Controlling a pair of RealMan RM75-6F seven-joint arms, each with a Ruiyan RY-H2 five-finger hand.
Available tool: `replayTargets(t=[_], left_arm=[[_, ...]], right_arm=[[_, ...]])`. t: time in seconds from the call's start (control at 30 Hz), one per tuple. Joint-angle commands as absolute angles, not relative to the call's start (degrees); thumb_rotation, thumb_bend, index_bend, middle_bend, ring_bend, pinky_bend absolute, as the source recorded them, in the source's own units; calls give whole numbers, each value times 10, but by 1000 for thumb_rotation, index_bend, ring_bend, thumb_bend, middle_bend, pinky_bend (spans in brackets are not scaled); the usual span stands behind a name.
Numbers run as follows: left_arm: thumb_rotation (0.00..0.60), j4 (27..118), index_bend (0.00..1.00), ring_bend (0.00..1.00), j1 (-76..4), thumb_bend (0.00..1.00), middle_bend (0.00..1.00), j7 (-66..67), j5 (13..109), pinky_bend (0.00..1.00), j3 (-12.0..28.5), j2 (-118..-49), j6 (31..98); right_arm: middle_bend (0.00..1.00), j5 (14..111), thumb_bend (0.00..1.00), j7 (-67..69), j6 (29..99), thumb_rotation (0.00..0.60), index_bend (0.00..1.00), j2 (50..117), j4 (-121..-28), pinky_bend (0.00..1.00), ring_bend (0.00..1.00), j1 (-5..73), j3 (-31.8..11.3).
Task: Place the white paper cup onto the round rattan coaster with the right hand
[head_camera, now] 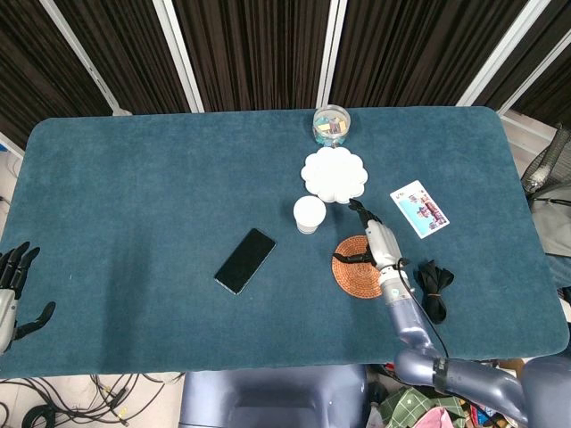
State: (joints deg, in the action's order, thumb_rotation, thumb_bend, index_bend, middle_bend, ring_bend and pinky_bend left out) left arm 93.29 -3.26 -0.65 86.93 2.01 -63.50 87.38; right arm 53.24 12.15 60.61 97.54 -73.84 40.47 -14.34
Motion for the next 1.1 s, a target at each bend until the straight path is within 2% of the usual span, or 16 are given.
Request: replayTargets(t=[0.03, 0.23, 0.77, 0.97, 1.1], left_arm=[[600, 933, 12, 0, -33, 297, 3, -8, 870, 0, 21, -635, 875], [600, 932, 11, 0, -34, 297, 3, -11, 868, 0, 21, -634, 873], [600, 934, 11, 0, -34, 297, 2, -16, 869, 0, 21, -632, 871], [600, 934, 13, 0, -35, 297, 2, -20, 867, 0, 21, -630, 869], [600, 935, 14, 0, -35, 297, 3, -20, 867, 0, 21, -629, 867]], right_arm=[[121, 535, 17, 150, 587, 600, 41, 1018, -683, 105, 123, 415, -163], [137, 535, 20, 173, 565, 600, 58, 1058, -632, 105, 138, 430, -189], [148, 537, 25, 173, 535, 600, 62, 1126, -566, 105, 142, 476, -239], [221, 541, 40, 170, 537, 600, 168, 1148, -533, 108, 215, 490, -254], [320, 552, 84, 174, 547, 600, 307, 1161, -518, 175, 316, 496, -258]])
